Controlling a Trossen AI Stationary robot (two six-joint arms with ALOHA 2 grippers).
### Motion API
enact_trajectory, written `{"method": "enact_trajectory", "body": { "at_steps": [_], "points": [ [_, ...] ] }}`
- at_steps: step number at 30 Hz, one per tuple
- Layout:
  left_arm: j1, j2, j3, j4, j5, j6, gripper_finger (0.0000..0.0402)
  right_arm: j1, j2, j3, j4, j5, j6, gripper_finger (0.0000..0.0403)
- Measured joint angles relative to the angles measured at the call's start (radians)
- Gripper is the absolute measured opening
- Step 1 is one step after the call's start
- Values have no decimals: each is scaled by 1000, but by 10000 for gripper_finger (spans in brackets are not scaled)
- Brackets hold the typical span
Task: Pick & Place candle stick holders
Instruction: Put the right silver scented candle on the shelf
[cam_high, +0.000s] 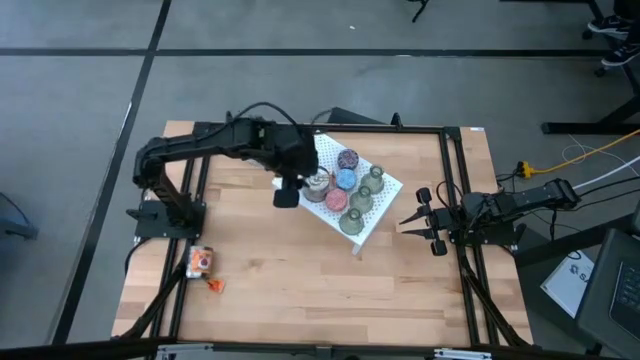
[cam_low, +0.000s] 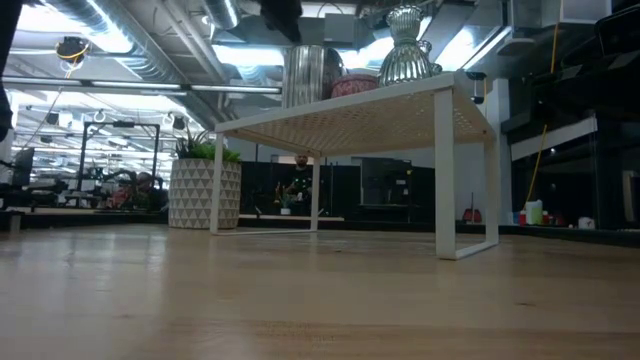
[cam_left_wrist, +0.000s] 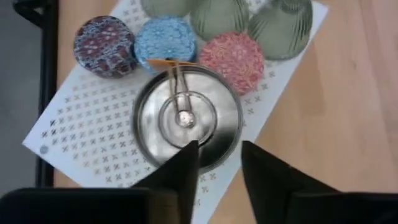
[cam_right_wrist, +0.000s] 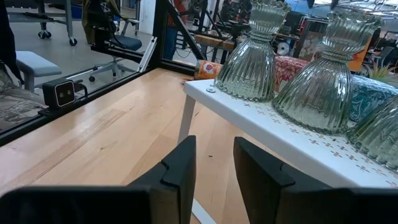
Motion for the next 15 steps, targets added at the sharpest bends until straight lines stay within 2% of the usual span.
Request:
{"method": "enact_trajectory", "body": {
  "at_steps": [7,11,15],
  "points": [
    [-39,49,-1,-1,-107,48,192,0,0,0,0,0,0,112],
    [-42,64,-2,-3,-111,63,206,0,0,0,0,0,0,112],
    [-42,59,-2,-3,-104,63,204,0,0,0,0,0,0,112]
  ]
}}
